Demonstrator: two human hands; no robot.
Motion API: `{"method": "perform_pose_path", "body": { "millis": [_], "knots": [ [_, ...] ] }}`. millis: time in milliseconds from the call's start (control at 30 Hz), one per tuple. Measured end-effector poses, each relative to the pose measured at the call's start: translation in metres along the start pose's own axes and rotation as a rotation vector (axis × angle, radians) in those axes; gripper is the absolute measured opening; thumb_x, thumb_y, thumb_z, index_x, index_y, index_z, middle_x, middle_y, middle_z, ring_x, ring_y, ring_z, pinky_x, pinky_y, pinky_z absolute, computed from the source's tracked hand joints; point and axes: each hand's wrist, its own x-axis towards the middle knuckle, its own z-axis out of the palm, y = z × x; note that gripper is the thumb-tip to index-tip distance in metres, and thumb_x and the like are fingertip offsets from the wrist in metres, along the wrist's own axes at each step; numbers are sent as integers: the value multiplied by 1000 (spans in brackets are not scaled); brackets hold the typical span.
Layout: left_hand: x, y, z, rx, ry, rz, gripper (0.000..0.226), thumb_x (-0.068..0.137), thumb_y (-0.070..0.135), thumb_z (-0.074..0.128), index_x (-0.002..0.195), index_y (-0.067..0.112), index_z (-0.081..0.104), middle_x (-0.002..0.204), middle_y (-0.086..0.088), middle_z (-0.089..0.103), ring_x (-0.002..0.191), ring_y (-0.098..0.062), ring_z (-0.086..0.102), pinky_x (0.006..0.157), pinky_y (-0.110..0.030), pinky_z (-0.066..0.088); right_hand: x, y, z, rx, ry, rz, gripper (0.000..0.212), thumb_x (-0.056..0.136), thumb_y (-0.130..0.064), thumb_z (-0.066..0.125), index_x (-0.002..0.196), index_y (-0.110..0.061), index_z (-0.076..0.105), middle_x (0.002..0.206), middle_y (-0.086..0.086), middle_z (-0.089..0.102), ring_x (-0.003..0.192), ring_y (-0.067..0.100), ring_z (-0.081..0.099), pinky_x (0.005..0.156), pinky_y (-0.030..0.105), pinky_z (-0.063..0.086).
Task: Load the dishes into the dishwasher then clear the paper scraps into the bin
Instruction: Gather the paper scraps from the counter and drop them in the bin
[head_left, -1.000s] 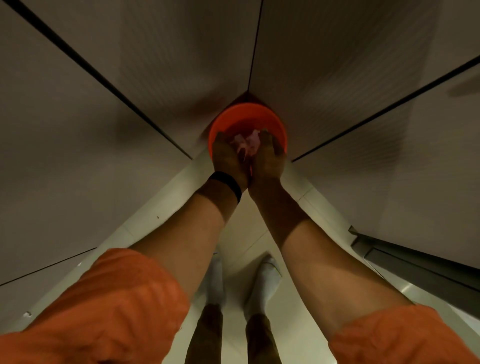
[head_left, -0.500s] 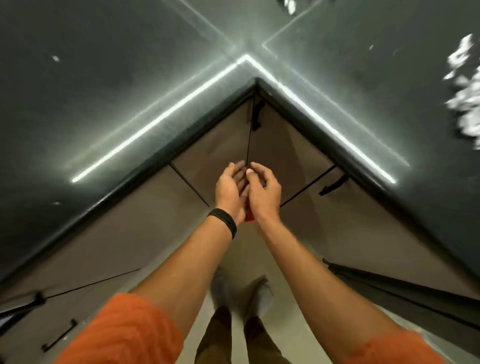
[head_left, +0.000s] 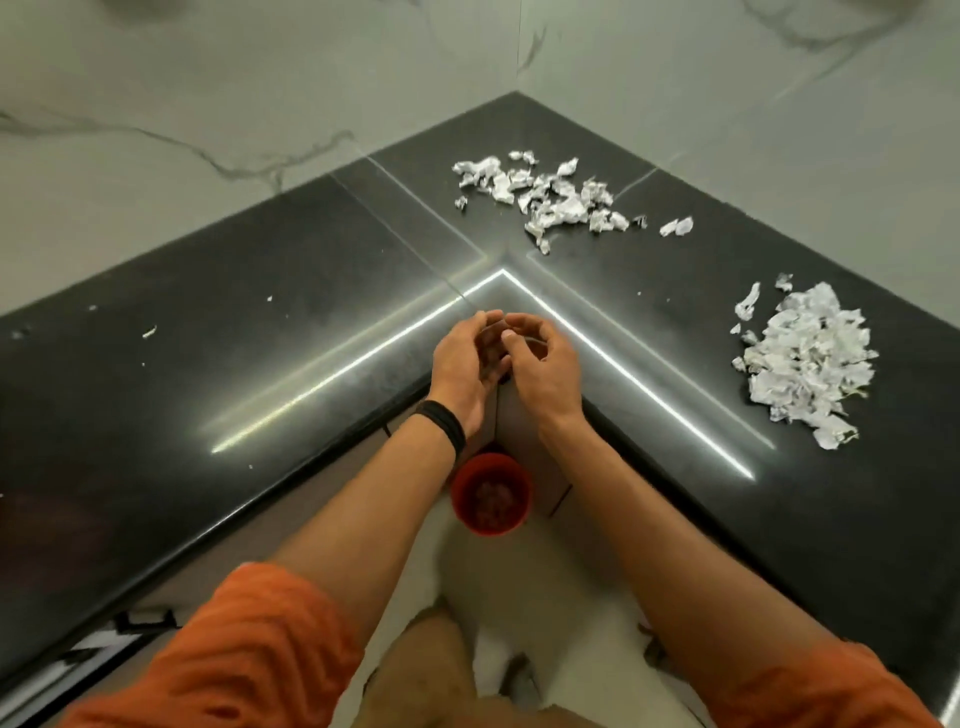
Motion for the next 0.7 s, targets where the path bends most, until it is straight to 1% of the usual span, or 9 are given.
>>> {"method": "perform_pose_path", "body": {
  "millis": [33,100,133,233,333,467,533,667,700],
  "knots": [
    [5,1,1,27,-1,10,30,103,28,50,118,9,68,109,-11,73,91,-16,71,69,-25,56,5,1,-2,-24,-11,-15,16,93,-26,64,108,-27,70,111,0,70,102,9,67,90,35,58],
    [22,5,2,64,-5,34,29,103,27,50,115,8,69,114,-13,74,100,-23,71,78,-30,56,20,6,-4,-87,-33,-42,17,94,-25,65,110,-24,69,111,0,69,99,6,67,86,27,56],
    [35,7,2,60,-7,34,27,103,27,51,111,9,70,112,-13,74,103,-25,70,82,-33,55,30,9,-5,-123,-47,-54,17,94,-24,66,111,-23,69,111,0,69,97,5,67,84,23,55],
    [77,18,0,-29,-34,-16,25,103,31,53,109,12,69,108,-9,73,100,-22,68,88,-34,54,62,15,-5,-240,-57,-62,17,95,-25,67,111,-25,70,110,-6,69,99,3,65,84,18,52],
    [126,33,0,-80,-61,-45,32,103,36,53,118,12,68,118,-11,73,103,-20,68,93,-35,53,107,20,1,-310,-13,-46,15,93,-23,69,108,-23,71,104,-9,71,96,4,65,83,19,52],
    [178,57,6,-140,-93,-118,38,102,41,53,122,12,68,124,-11,72,114,-22,68,88,-33,53,164,22,17,-334,100,44,10,92,-20,71,102,-22,71,93,-10,72,85,1,66,72,16,49],
    [197,64,9,-161,-106,-151,41,102,43,54,124,12,67,124,-11,72,116,-23,67,89,-34,53,187,26,22,-363,143,79,10,91,-21,72,100,-24,71,91,-12,71,82,-1,65,69,16,47],
    [232,76,14,-167,-140,-198,42,101,45,53,124,13,67,123,-10,72,116,-23,67,100,-39,52,229,35,29,-429,233,184,8,91,-27,72,99,-28,70,91,-13,70,83,2,65,70,23,52],
    [237,77,15,-175,-142,-211,42,101,45,53,124,13,67,123,-10,72,116,-23,67,102,-39,51,234,39,29,-450,249,196,8,91,-28,72,98,-28,70,90,-13,70,83,3,66,70,23,52]
  ]
}}
